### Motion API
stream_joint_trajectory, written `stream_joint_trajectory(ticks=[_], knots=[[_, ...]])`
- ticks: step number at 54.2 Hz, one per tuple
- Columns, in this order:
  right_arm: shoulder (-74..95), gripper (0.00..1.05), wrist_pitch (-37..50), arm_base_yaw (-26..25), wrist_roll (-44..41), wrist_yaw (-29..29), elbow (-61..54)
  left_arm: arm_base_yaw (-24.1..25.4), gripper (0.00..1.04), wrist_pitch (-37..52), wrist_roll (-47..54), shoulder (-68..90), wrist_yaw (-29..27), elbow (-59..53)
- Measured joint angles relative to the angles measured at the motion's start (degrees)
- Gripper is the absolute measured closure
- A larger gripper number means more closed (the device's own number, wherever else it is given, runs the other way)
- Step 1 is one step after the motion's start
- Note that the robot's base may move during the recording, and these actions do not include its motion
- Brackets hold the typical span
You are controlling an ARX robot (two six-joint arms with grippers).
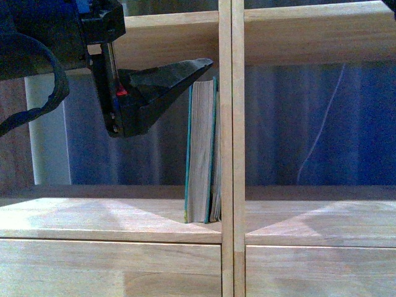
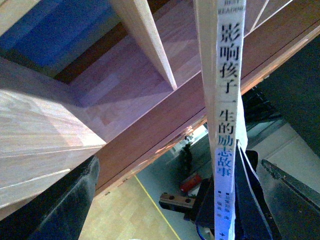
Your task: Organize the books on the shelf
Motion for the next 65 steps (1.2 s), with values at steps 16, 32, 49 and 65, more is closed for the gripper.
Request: stream_joint_trajectory(ticks=[16, 32, 49, 65], knots=[[-1.11, 0.97, -0.11, 1.60, -0.50, 0.11, -1.16, 1.33, 0.07, -1.97, 4.39, -0.09, 0.20, 0.68], [-2.93, 0.97, -0.92, 1.86, -1.18, 0.09, -2.69, 4.35, 0.07, -2.29, 4.85, -0.09, 1.18, 2.54], [-4.11, 0.97, -1.84, 3.91, -2.47, 0.46, -2.97, 6.14, 0.07, -3.17, 5.33, -0.09, 1.36, 4.11], [-4.28, 0.97, -2.16, 4.22, -2.86, 0.92, -3.82, 6.27, 0.33, -6.88, 8.81, -0.15, 0.22, 4.42]])
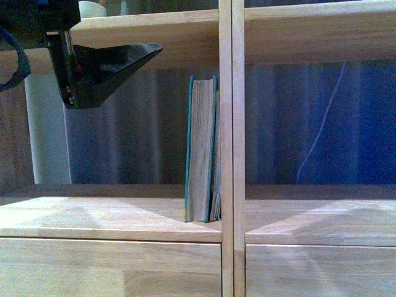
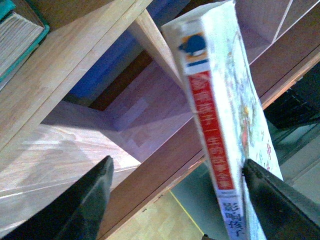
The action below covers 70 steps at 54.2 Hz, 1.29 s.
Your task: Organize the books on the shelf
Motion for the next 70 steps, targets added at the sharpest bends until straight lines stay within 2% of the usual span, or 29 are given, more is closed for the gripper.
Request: stream_joint_trajectory(ticks=[19, 23, 33, 63, 66, 70], knots=[[0.00, 0.97, -0.57, -0.02, -0.17, 0.48, -0.15, 0.02, 0.88, 0.15, -0.11, -0.07, -1.27, 0.00], [0.00, 0.97, -0.57, -0.07, -0.22, 0.66, -0.44, 0.00, 0.94, 0.17, -1.92, -0.39, -1.66, 0.13], [0.00, 0.97, -1.31, -0.15, -0.17, 0.35, -0.61, 0.00, 0.97, 0.17, -3.23, -0.81, -1.86, 0.22], [-0.31, 0.11, -4.59, -2.32, -0.04, -0.96, -0.50, 0.02, 0.98, -1.55, 0.13, -0.81, -1.90, 0.22], [-0.39, 0.06, -5.44, -3.67, -0.11, -1.27, -0.50, 0.20, 0.98, -1.88, 0.50, -0.81, -1.88, 0.22], [-0.66, 0.07, -6.51, -6.51, -1.03, -1.64, -0.52, 0.57, 0.98, -2.36, 0.94, -0.81, -1.86, 0.24]])
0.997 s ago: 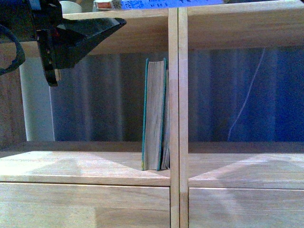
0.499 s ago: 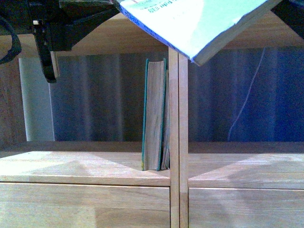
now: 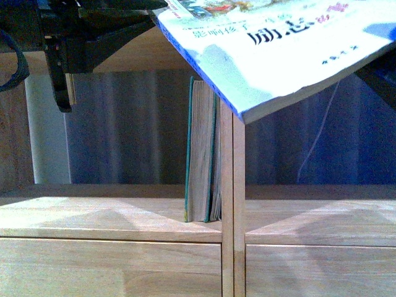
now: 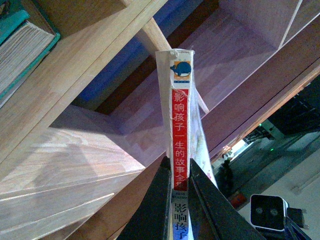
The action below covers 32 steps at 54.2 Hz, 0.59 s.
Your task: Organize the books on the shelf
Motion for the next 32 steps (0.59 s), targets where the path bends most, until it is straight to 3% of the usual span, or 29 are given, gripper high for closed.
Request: stream_joint_trajectory(ticks=[19, 32], knots=[[-1.97, 0.07, -2.10, -17.77, -2.80, -4.59, -4.85, 3.30, 0.98, -4.63, 5.31, -0.98, 1.01, 0.11], [-3.34, 0.07, -2.08, -24.76, -1.31, -6.58, -7.65, 5.88, 0.98, -7.52, 9.01, -4.55, 3.06, -0.07]])
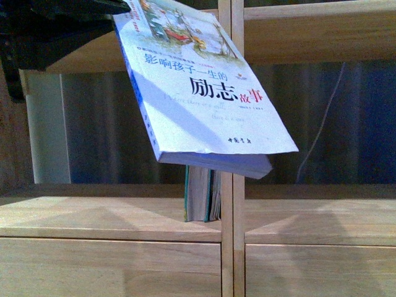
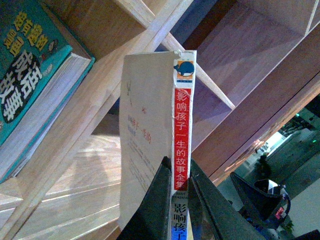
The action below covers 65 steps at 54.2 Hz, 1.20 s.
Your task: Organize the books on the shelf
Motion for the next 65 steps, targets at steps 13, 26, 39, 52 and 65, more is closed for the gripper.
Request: stream_joint_trajectory(ticks=[13, 26, 39, 52, 65], knots=[[-1.49, 0.07, -0.24, -2.84, 0.68, -1.88, -1.68, 4.90, 0.98, -13.27, 13.51, -7.72, 1.18, -4.11], [-2.29, 0.07, -1.29, -7.06, -0.68, -3.08, -5.05, 11.02, 0.98, -21.68, 34.36, -12.61, -5.11, -6.14], [-4.00, 0.07, -1.99, -12.41, -2.12, -5.20, -9.57, 17.88, 0.98, -15.82, 49.37, -11.45, -6.58, -6.51], [-4.87, 0.07, -1.97, -10.58, -2.45, -3.72, -11.02, 18.69, 0.98, -6.62, 53.57, -3.56, -8.52, -4.68], [-6.14, 0.07, -2.64, -7.10, -3.63, -2.51, -11.02, 16.06, 0.98, 2.75, 54.12, 8.41, -14.21, 1.11]])
